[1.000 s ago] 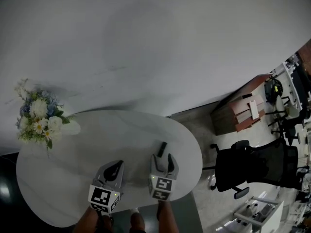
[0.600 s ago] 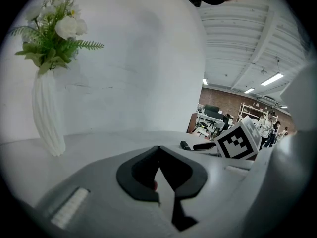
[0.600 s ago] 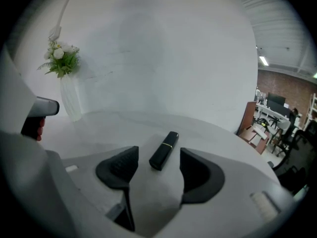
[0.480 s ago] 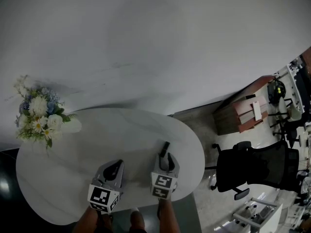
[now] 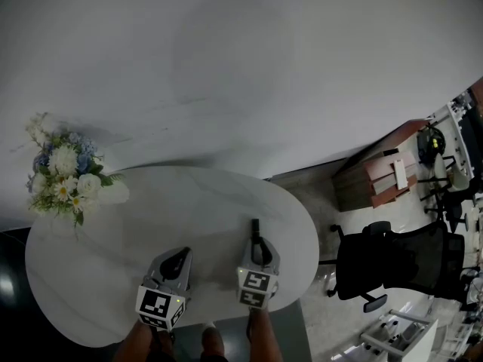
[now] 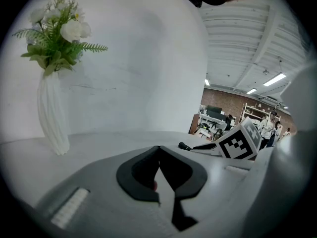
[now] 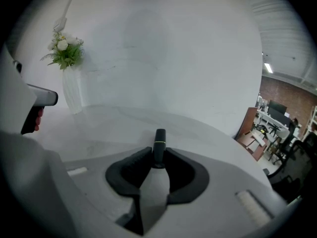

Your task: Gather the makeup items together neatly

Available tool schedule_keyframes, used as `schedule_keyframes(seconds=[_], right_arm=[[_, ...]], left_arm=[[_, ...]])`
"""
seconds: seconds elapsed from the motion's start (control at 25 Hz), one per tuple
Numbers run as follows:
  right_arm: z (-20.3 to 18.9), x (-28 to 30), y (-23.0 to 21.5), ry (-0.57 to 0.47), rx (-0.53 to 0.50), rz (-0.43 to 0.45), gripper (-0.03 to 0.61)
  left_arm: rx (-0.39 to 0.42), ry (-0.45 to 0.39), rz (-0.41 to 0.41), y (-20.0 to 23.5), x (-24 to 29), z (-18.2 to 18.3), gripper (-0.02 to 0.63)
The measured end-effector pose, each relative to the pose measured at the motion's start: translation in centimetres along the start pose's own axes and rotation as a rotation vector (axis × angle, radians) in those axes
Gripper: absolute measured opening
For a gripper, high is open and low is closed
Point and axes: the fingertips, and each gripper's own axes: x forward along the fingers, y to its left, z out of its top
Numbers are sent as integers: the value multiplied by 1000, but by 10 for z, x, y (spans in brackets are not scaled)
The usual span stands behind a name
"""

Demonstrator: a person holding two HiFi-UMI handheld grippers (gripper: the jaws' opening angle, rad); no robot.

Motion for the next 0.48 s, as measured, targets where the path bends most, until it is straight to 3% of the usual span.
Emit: schedule_keyframes(seconds=[0.48], right_arm=[[42,-45,47,-125,-65,145,92]], left_arm=[[-28,-29,105,22,-41,6,11]])
